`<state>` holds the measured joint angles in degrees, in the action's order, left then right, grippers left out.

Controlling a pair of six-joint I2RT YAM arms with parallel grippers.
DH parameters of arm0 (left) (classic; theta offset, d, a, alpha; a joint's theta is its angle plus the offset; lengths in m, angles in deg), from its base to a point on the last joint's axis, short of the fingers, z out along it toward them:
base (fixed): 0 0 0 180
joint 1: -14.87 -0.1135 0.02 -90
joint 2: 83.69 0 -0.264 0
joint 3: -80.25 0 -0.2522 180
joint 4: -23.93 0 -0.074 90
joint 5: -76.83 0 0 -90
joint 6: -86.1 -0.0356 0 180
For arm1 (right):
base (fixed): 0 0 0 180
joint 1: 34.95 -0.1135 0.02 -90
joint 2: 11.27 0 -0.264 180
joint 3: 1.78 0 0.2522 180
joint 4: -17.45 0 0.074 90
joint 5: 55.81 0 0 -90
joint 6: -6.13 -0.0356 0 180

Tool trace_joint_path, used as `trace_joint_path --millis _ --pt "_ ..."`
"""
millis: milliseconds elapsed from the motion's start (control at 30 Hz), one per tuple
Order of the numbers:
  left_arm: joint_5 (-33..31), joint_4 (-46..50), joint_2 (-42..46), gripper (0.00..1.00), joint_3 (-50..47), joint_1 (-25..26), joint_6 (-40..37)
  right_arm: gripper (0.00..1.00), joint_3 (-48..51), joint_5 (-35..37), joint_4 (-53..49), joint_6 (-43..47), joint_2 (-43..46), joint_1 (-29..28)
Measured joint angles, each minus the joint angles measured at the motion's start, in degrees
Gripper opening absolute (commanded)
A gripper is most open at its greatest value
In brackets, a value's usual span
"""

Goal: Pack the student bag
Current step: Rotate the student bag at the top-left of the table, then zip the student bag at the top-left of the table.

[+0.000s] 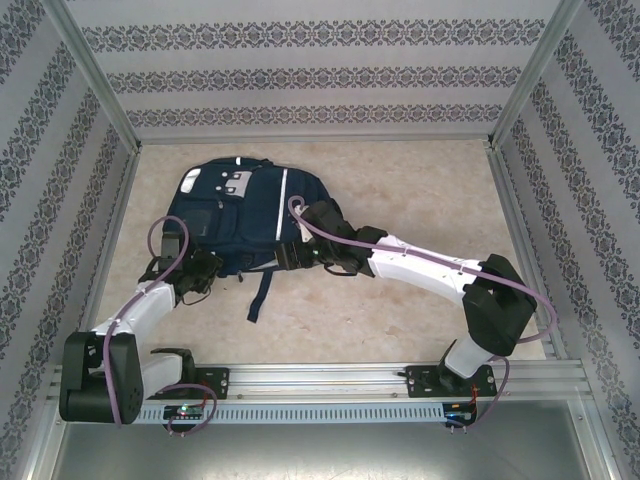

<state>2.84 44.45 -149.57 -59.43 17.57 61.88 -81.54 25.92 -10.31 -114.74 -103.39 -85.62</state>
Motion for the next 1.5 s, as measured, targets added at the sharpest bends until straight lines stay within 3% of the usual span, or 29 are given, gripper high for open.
trace_joint_path --millis 267,400,633,1233,1300,1467,1500 --pt "-8.3 -3.4 -0.3 0.0 0.2 15.4 8.6 0.59 3.9 3.8 -0.3 0.2 2.7 -1.8" --pt "-10.5 -3.4 -3.0 0.0 2.4 19.6 10.5 0.55 5.6 6.5 0.0 0.9 1.9 -3.7" --pt "-11.4 -3.4 -4.9 0.0 3.8 20.9 11.5 0.46 4.5 10.5 1.9 2.0 -6.2 -5.4" --pt "-12.4 -2.8 -4.6 0.0 4.1 20.9 11.5 0.4 -9.6 17.0 4.4 3.9 -23.8 -7.4" --pt "-13.0 -2.7 -4.5 0.0 4.1 20.9 11.5 0.32 -10.3 17.6 4.2 3.8 -24.5 -7.5" --pt "-13.6 -2.5 -4.0 0.0 4.1 20.9 11.5 0.0 -11.0 19.2 3.1 3.8 -24.7 -7.2" --pt "-13.7 -2.5 -3.9 0.0 4.1 20.9 11.5 0.0 -11.0 19.4 3.1 4.0 -24.7 -7.2"
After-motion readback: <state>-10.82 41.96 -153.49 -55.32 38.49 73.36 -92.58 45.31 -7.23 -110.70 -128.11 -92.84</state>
